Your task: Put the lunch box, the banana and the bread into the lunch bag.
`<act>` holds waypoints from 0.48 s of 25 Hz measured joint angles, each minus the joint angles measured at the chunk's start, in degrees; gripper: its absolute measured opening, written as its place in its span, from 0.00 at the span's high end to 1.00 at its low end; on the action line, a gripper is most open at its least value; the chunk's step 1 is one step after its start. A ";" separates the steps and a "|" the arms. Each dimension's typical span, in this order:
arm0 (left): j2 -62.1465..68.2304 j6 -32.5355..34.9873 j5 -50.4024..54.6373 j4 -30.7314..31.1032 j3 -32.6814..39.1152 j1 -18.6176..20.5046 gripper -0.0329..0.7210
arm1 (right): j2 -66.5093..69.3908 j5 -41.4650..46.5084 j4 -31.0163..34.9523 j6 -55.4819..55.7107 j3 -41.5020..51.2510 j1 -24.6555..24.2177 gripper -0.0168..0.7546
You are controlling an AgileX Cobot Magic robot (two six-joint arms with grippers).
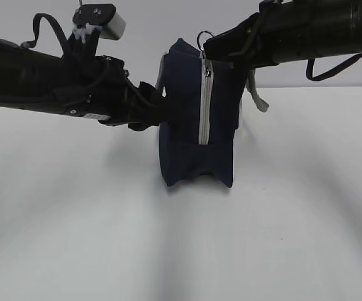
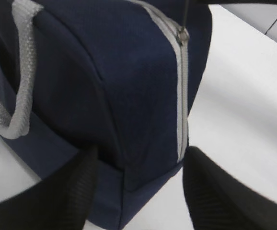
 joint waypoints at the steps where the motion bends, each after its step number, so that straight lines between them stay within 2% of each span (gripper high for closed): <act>1: 0.58 2.99 -0.24 -2.28 0.00 0.05 0.42 | 0.00 0.40 0.00 0.00 0.00 0.00 1.00; 4: 2.65 9.94 -0.60 -9.67 0.00 0.05 0.40 | 0.00 0.80 0.00 0.29 0.00 0.00 1.00; 9: 5.30 19.13 -0.23 -18.49 -0.66 0.11 0.38 | 0.00 1.01 0.00 0.82 0.00 0.00 1.00; 12: 6.52 21.58 -0.11 -18.63 -1.53 0.11 0.39 | 0.00 1.04 0.00 0.96 0.00 0.00 1.00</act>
